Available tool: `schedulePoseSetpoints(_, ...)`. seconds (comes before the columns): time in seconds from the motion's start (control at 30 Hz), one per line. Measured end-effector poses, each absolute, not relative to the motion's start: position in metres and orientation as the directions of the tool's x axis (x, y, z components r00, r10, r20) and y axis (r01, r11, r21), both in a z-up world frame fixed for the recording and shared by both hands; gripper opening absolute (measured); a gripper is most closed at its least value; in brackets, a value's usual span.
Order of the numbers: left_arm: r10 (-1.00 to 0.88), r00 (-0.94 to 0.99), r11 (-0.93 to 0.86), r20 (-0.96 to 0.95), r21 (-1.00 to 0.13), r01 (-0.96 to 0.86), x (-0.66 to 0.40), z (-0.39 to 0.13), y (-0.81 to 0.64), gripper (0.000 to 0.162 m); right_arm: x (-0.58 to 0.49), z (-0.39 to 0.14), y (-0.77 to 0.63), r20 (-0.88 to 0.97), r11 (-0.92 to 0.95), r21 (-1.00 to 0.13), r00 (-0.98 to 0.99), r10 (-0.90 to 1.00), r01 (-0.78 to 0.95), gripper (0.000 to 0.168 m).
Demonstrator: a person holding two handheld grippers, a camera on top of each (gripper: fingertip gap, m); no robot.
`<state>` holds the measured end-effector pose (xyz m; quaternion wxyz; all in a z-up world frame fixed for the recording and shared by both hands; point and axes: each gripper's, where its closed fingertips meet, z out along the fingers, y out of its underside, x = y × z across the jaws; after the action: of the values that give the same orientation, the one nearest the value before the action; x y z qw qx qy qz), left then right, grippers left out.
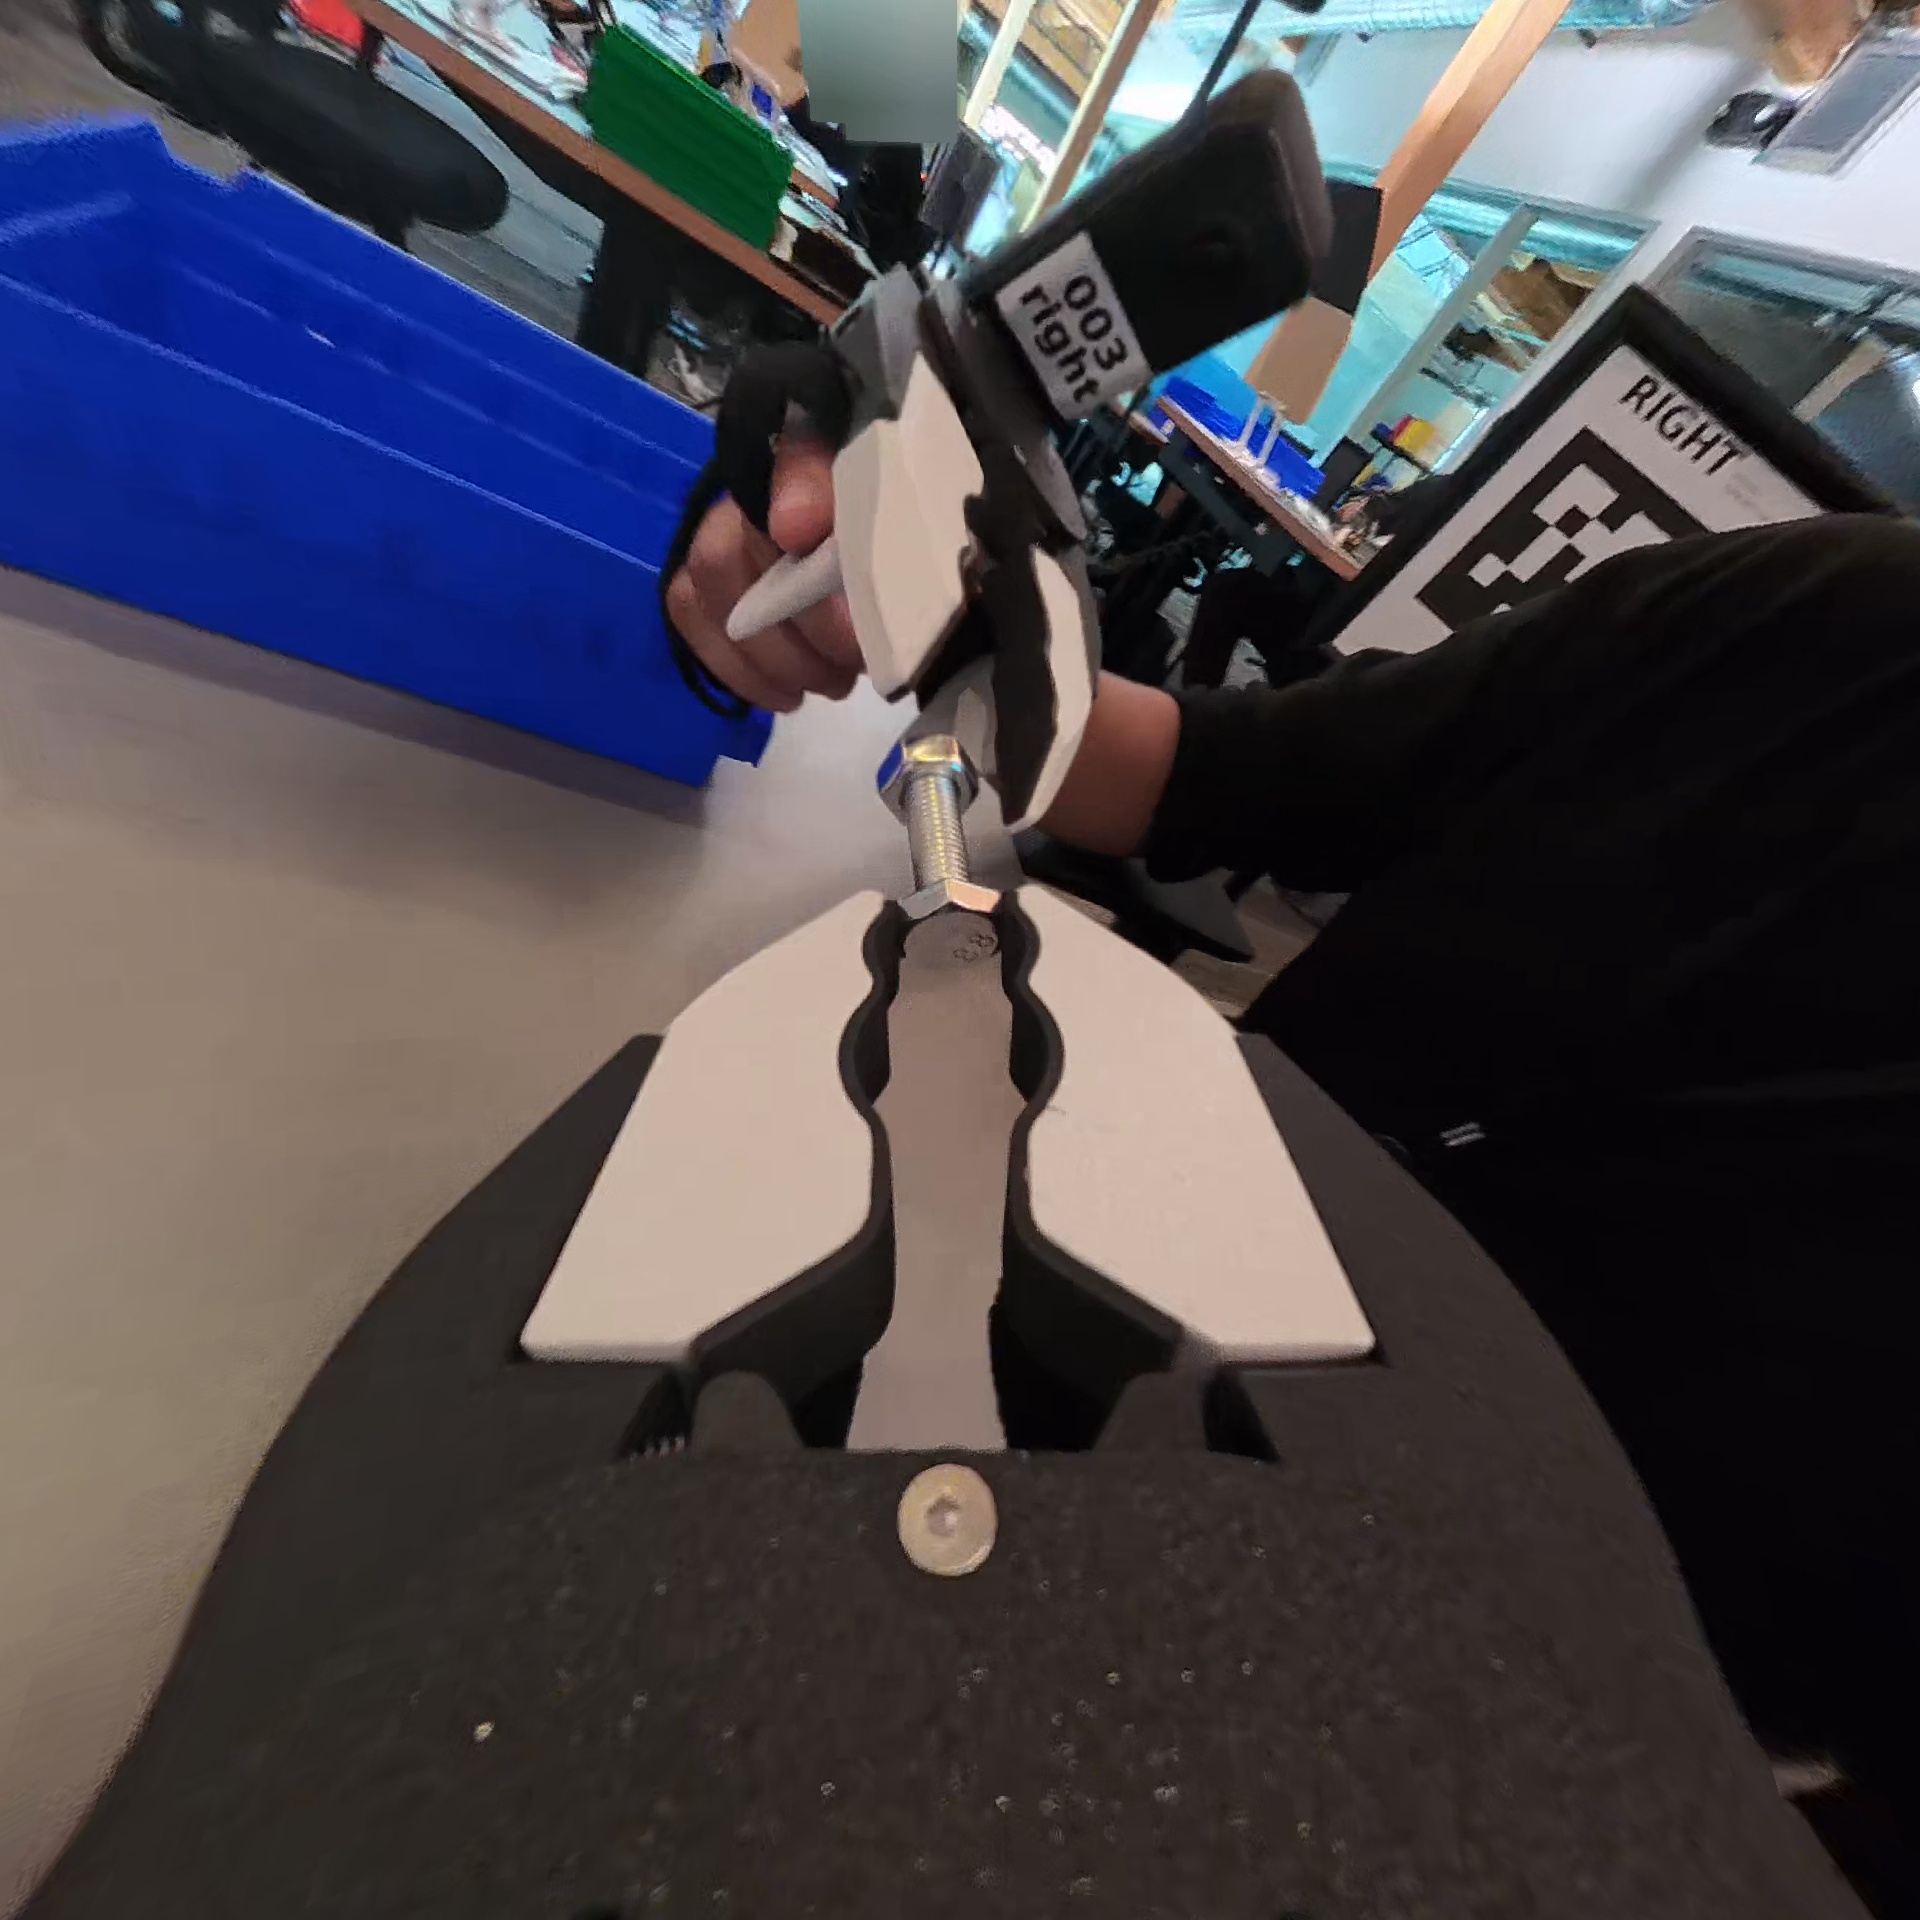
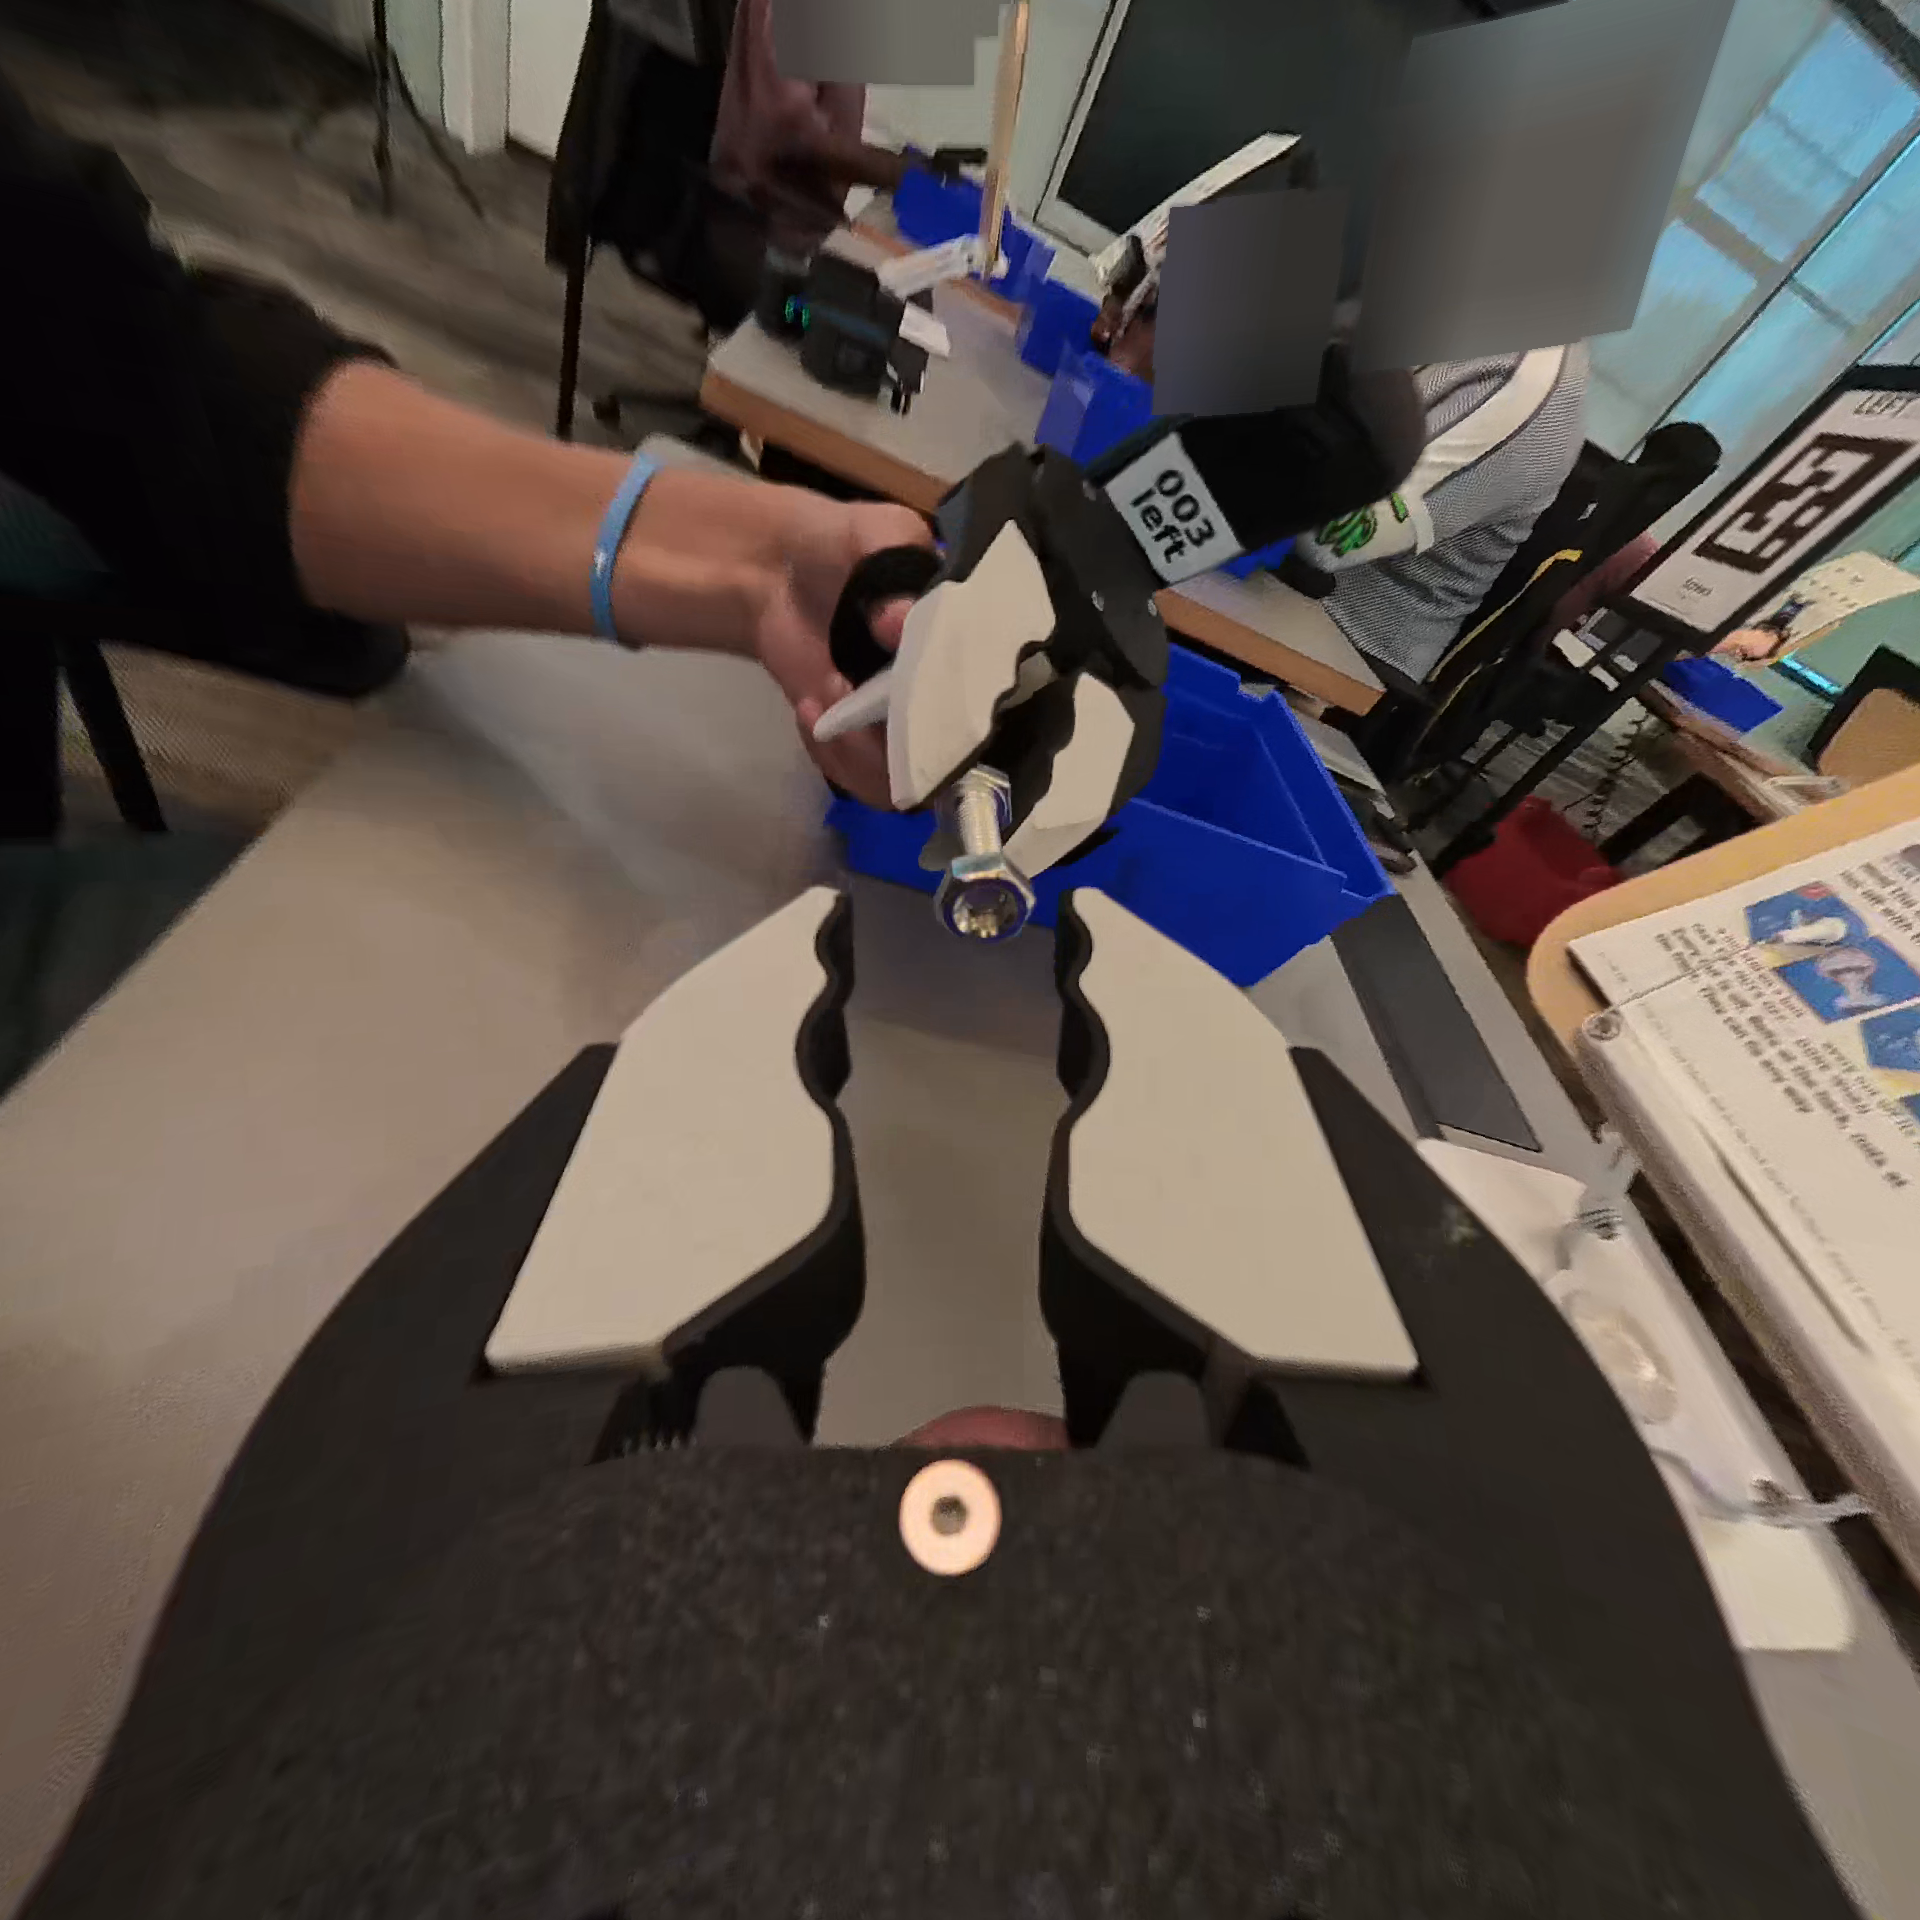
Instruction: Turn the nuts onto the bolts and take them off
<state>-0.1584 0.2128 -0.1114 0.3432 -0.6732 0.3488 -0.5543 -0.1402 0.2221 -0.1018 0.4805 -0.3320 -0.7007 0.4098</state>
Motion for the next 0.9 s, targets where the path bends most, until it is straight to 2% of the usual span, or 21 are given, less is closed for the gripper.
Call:
schedulePoseSetpoints(0.07,-0.829,0.090,-0.559,0.552,-0.822,-0.103,-0.156,-0.115,0.208,0.017,-0.140,-0.104,0.219,0.464,0.505,-0.861,-0.309,0.830,0.062,0.034)
schedulePoseSetpoints(0.13,-0.816,0.066,-0.578,0.575,-0.806,-0.130,-0.153,-0.121,0.204,0.017,-0.138,-0.105,0.212,0.508,0.544,-0.839,-0.322,0.799,0.025,0.024)
schedulePoseSetpoints(0.27,-0.796,0.020,-0.602,0.604,-0.788,-0.129,-0.149,-0.122,0.200,0.017,-0.140,-0.112,0.210,0.565,0.602,-0.798,-0.310,0.765,0.032,0.024)
schedulePoseSetpoints(0.47,-0.789,-0.001,-0.609,0.614,-0.784,-0.123,-0.145,-0.120,0.198,0.017,-0.141,-0.116,0.210,0.535,0.581,-0.812,-0.322,0.781,0.061,0.019)
schedulePoseSetpoints(0.57,-0.835,0.100,-0.550,0.540,-0.822,-0.151,-0.148,-0.123,0.205,0.017,-0.144,-0.120,0.217,0.277,0.355,-0.917,-0.352,0.894,0.180,0.019)
schedulePoseSetpoints(0.63,-0.881,0.171,-0.466,0.441,-0.871,-0.158,-0.153,-0.119,0.210,0.017,-0.148,-0.115,0.220,0.028,0.108,-0.973,-0.360,0.932,0.205,0.019)
schedulePoseSetpoints(0.7,-0.906,0.238,-0.391,0.350,-0.907,-0.156,-0.158,-0.112,0.216,0.017,-0.155,-0.107,0.226,-0.203,-0.139,-0.970,-0.352,0.914,0.200,0.019)
schedulePoseSetpoints(0.8,-0.920,0.359,-0.246,0.159,-0.946,-0.213,-0.167,-0.109,0.227,0.017,-0.164,-0.101,0.235,-0.502,-0.454,-0.865,-0.322,0.803,0.216,0.018)
schedulePoseSetpoints(0.9,-0.892,0.448,-0.100,-0.065,-0.937,-0.335,-0.173,-0.111,0.235,0.017,-0.169,-0.102,0.242,-0.793,-0.746,-0.605,-0.290,0.536,0.278,0.018)
